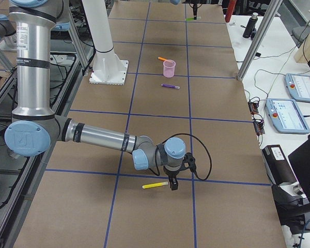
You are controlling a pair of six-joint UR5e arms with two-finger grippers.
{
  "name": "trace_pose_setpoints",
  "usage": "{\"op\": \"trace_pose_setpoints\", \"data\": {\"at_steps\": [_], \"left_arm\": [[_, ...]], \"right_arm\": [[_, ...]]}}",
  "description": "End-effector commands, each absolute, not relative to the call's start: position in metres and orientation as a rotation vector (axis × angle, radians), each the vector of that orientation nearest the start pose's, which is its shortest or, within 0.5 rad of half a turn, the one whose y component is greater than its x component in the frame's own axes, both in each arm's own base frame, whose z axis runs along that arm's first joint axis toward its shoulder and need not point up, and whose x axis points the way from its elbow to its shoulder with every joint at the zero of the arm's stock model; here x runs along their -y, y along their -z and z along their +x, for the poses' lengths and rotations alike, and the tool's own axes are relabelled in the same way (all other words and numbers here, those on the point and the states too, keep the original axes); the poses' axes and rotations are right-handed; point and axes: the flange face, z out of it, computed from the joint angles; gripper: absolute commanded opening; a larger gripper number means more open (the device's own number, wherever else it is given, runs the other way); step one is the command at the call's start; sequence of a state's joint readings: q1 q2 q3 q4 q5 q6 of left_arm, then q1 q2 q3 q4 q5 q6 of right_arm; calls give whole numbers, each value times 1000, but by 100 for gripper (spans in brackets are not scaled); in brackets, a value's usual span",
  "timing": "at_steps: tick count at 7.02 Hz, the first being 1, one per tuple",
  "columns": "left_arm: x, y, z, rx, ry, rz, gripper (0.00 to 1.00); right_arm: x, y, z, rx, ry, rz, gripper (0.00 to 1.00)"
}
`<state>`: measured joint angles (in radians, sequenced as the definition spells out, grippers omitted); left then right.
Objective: Collect pens into pen holder
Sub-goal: 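Lift the green marker upright with the left gripper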
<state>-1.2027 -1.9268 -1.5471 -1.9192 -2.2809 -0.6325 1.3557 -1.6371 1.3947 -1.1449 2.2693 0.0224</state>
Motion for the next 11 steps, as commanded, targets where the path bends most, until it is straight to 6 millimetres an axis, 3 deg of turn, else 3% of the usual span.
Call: {"op": "trace_pose_setpoints", "data": {"at_steps": [1, 4, 7, 11], "left_arm": [[625, -410, 169, -934, 14, 250, 0], [622, -404, 170, -965, -2, 239, 0], [623, -403, 171, -965, -2, 239, 0], [623, -403, 171, -965, -2, 238, 0]], "right_arm": [[465, -752, -42, 709, 266, 57, 99], [458, -768, -52, 713, 273, 15, 93], [457, -770, -54, 723, 276, 8, 63], [463, -770, -62, 724, 288, 4, 59]]}}
